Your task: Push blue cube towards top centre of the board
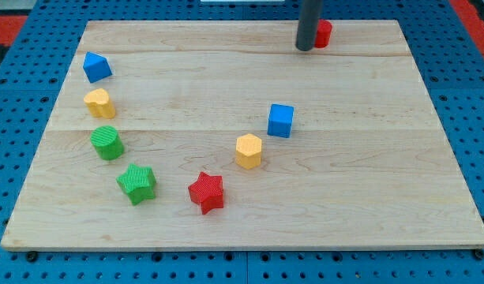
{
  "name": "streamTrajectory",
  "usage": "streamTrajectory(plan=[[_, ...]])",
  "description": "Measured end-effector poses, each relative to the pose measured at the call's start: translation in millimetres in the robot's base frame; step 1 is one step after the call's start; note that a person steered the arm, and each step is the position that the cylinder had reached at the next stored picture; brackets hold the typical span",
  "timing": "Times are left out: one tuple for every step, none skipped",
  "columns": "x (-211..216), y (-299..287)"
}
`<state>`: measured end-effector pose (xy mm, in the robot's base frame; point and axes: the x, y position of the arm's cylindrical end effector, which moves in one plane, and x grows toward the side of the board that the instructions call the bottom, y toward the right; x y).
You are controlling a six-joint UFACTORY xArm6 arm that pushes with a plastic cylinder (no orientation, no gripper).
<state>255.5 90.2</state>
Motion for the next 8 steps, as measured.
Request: streamTrajectory(plan=[[-9.2, 2.4], [-10.4, 25.5], [8.3, 25.7], [95.3, 57.0], [186.3, 57.3], [205.8, -1.7], [205.0, -62.1], [176.7, -59.3]])
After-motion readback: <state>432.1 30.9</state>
